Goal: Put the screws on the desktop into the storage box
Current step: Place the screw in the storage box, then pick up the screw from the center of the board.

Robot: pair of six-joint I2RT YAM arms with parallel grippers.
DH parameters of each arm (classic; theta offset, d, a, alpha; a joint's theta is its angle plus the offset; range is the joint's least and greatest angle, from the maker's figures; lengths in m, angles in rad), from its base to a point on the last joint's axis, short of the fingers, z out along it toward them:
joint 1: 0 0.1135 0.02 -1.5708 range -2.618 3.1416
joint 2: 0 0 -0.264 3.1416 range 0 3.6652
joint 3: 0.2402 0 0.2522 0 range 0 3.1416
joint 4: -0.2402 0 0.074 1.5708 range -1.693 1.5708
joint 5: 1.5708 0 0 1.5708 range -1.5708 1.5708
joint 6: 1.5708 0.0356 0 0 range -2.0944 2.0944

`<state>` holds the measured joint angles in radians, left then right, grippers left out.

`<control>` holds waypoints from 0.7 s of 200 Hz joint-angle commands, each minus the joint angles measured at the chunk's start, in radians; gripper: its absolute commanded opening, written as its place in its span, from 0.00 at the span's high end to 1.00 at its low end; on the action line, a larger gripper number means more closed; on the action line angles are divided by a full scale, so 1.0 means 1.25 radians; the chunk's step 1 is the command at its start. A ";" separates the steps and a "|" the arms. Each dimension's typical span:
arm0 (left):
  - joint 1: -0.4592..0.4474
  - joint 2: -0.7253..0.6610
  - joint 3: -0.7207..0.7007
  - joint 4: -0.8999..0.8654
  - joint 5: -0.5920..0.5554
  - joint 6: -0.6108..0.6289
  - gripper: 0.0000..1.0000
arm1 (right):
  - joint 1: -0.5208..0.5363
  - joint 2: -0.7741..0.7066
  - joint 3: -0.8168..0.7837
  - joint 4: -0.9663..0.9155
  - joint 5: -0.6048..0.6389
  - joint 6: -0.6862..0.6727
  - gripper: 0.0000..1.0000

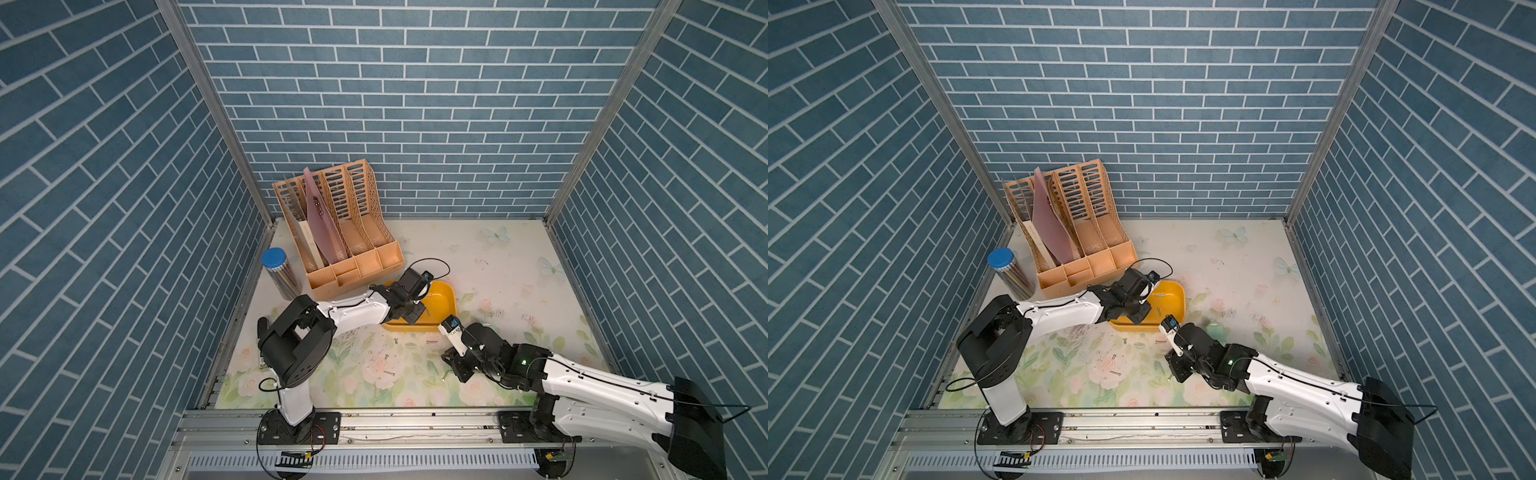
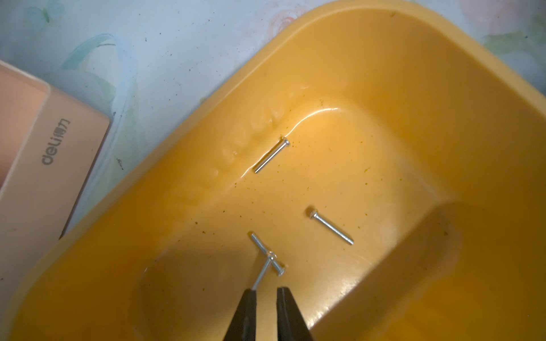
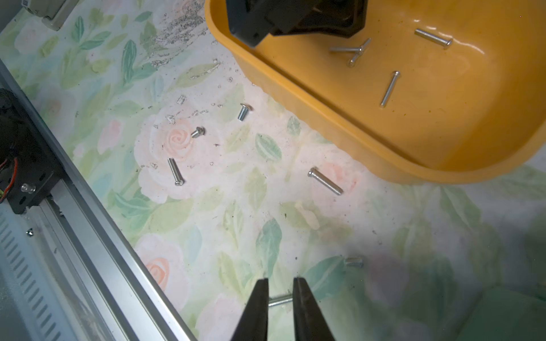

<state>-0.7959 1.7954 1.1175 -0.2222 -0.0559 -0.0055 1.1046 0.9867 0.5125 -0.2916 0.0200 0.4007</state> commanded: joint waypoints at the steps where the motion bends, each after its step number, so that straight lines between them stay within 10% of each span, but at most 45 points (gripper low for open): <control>1: 0.006 0.003 -0.015 0.006 0.014 0.013 0.75 | 0.030 0.031 -0.019 -0.002 0.052 0.048 0.79; 140: 0.015 -0.312 -0.222 0.111 -0.102 -0.109 0.34 | 0.053 0.222 0.050 0.085 0.227 0.018 0.74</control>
<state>-0.7830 1.4509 0.9138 -0.1017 -0.1284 -0.0750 1.1893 1.2156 0.5468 -0.2169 0.2443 0.4477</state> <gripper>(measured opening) 0.648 0.249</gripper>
